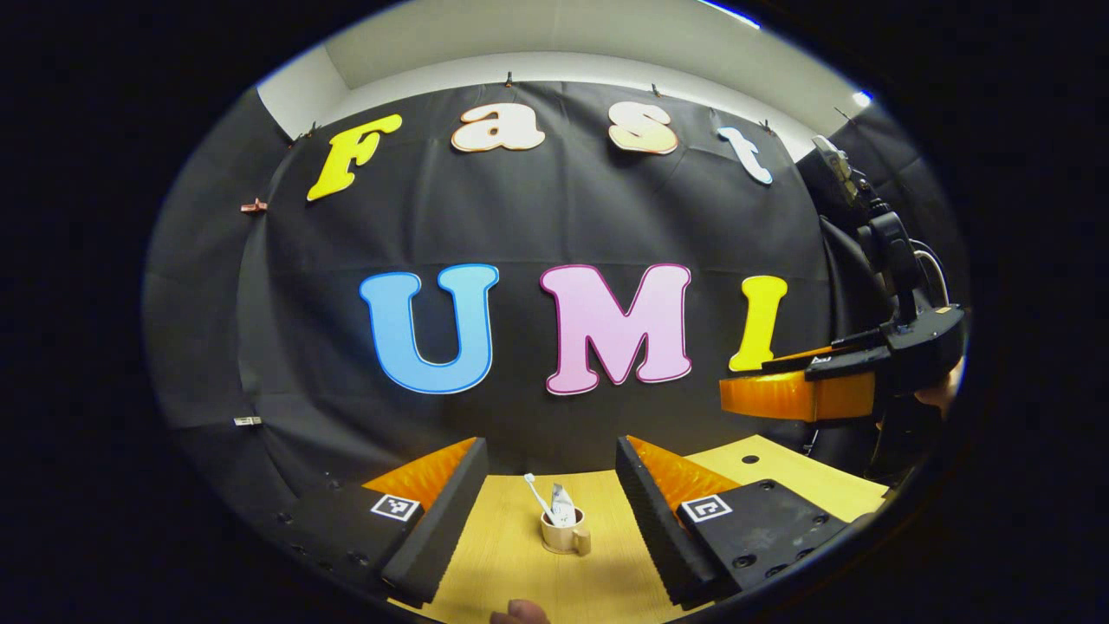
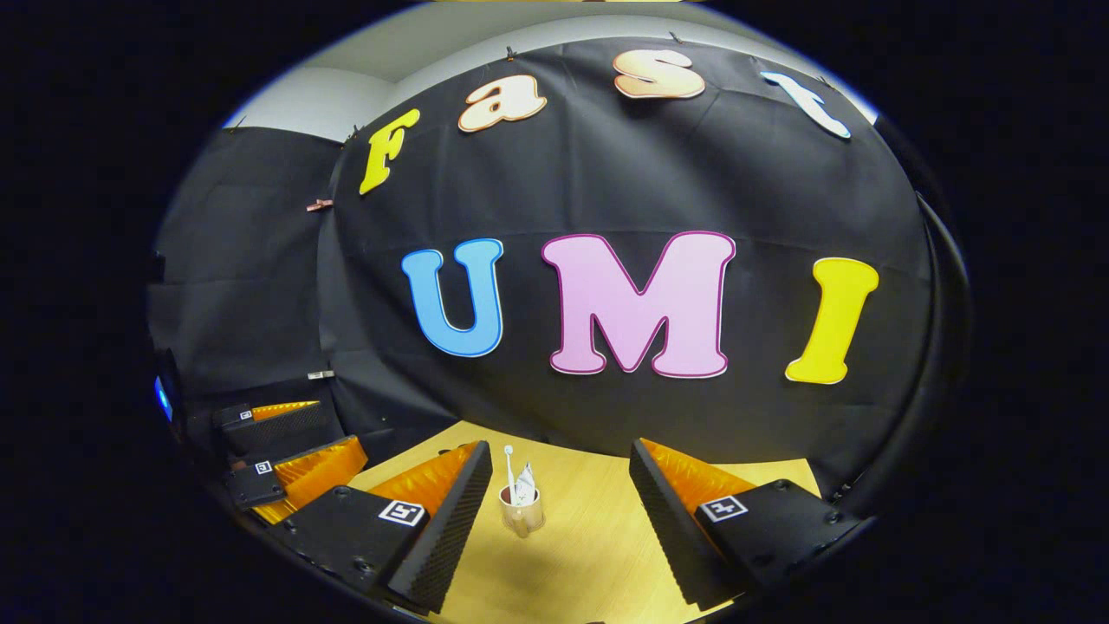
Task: Put the toothbrush and toothpaste on the desktop into the cup, then pick up the cup and place it on the coaster on the desktop.
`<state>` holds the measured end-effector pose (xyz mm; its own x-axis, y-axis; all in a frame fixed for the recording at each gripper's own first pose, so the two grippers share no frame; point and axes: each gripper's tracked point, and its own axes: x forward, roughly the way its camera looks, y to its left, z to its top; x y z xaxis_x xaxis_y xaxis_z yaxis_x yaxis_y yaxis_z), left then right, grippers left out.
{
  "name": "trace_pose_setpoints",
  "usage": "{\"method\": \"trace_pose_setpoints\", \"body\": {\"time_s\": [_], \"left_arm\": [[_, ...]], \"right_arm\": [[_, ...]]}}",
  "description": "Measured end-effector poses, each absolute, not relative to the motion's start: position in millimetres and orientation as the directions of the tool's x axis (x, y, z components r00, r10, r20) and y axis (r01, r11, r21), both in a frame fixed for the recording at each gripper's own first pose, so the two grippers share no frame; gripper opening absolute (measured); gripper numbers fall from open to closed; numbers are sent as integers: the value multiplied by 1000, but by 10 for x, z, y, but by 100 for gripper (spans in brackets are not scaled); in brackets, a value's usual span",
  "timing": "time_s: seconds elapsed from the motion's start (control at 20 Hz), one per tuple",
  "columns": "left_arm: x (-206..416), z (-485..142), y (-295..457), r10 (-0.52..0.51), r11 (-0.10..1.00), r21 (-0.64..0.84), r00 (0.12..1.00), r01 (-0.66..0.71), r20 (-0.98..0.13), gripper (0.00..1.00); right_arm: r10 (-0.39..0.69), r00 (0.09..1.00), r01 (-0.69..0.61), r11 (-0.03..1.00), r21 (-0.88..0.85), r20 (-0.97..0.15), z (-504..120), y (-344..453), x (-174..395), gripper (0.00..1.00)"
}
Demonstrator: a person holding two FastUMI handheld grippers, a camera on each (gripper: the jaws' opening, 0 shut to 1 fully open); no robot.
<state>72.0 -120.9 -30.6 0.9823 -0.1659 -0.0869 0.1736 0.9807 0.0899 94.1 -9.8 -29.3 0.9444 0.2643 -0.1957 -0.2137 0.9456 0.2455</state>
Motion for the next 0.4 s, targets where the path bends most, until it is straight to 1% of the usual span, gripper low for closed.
{"method": "trace_pose_setpoints", "body": {"time_s": [0.15,0.25,0.4], "left_arm": [[688,-356,-1253,-163,979,105,980,175,-115,94],[662,-328,-1277,-162,981,91,981,172,-109,94],[622,-352,-1268,-165,982,70,978,175,-124,94]], "right_arm": [[256,949,-219,955,201,-184,-301,-144,854,98],[261,947,-232,959,164,-186,-297,-112,795,97],[266,948,-231,953,195,-176,-212,-116,768,97]]}}
